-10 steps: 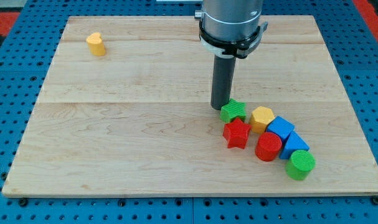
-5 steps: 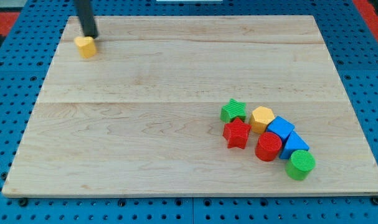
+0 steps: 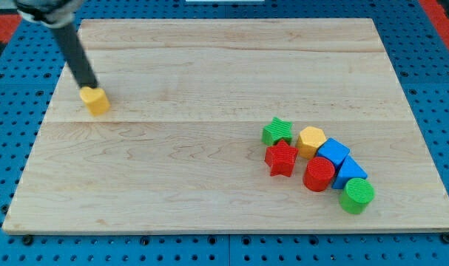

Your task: Push the yellow heart to the group of blocks

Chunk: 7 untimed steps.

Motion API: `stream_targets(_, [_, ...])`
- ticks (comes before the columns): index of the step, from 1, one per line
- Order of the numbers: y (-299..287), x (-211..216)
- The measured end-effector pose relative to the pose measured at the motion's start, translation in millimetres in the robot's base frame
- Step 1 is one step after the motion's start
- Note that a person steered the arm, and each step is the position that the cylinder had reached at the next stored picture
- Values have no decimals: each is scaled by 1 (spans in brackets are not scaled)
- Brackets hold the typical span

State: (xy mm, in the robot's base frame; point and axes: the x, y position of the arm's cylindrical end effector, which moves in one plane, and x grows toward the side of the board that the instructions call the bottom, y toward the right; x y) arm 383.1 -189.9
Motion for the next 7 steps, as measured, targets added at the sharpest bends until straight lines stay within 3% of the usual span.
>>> stream_targets(1, [35, 8])
stream_targets(2, [-30, -36])
stream_targets(3, [-69, 9])
stream_targets(4, [-19, 35])
stream_targets(6, [175, 81])
stream_targets(7, [186, 102])
